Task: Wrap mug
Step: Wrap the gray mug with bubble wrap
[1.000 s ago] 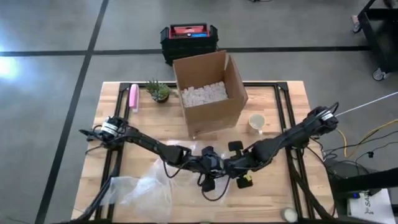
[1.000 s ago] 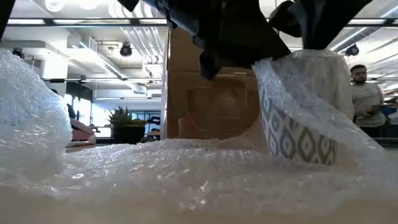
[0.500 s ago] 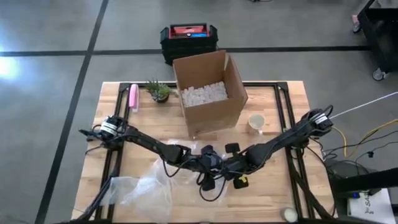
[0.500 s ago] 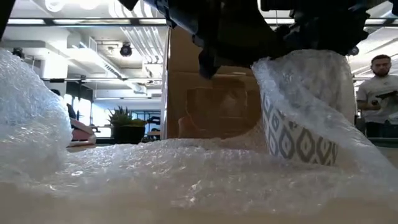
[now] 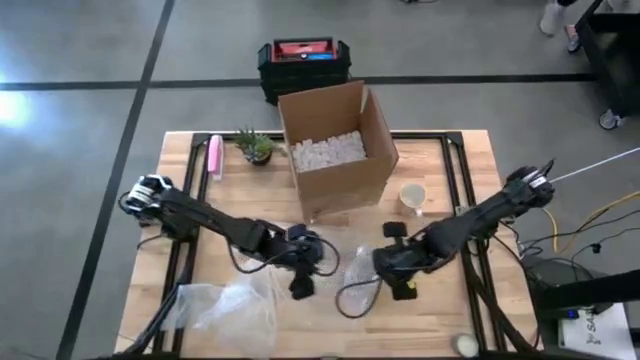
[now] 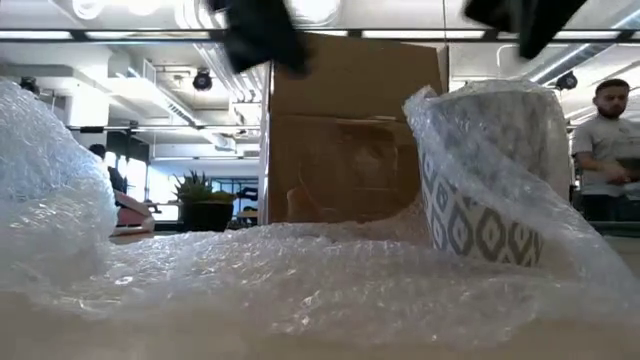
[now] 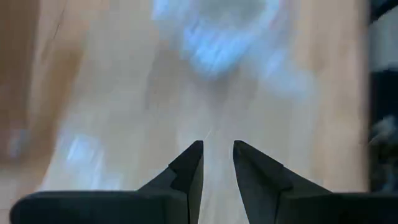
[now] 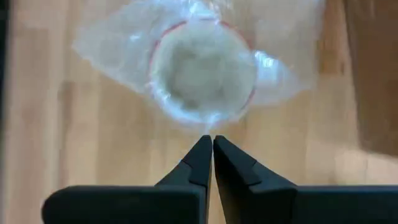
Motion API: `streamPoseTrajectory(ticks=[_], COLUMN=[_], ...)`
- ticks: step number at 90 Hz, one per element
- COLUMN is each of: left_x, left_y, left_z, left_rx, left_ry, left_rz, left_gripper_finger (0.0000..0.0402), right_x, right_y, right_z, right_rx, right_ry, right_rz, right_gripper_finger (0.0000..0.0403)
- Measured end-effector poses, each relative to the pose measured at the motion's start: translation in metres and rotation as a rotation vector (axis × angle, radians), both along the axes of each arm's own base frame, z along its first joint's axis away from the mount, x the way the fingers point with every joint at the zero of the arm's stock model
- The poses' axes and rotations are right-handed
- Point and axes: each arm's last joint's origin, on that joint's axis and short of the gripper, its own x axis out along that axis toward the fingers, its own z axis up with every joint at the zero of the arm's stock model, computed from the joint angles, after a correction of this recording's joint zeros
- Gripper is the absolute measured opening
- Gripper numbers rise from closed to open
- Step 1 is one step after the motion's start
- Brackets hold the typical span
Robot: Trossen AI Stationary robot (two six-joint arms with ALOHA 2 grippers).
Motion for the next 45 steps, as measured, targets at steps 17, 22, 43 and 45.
streamPoseTrajectory(ticks=[17,22,43,45], left_x=[-0.015,-0.017,-0.031,-0.032], left_y=[0.007,0.011,0.026,0.026], left_z=[-0.019,-0.027,-0.069,-0.074], left_rx=[0.017,0.013,-0.044,-0.051], left_ry=[0.161,0.182,0.283,0.279], left_rz=[0.101,0.13,0.276,0.286], left_gripper_finger=[0.0088,0.0105,0.0216,0.0226], right_x=[-0.037,-0.048,-0.081,-0.083], right_y=[0.022,0.028,0.042,0.043], right_z=[-0.01,-0.021,-0.064,-0.066], right_rx=[-0.053,-0.086,-0.106,-0.101], right_ry=[-0.052,-0.05,-0.063,-0.072], right_rz=[-0.094,-0.108,-0.207,-0.214], right_gripper_finger=[0.0002,0.0002,0.0002,0.0002])
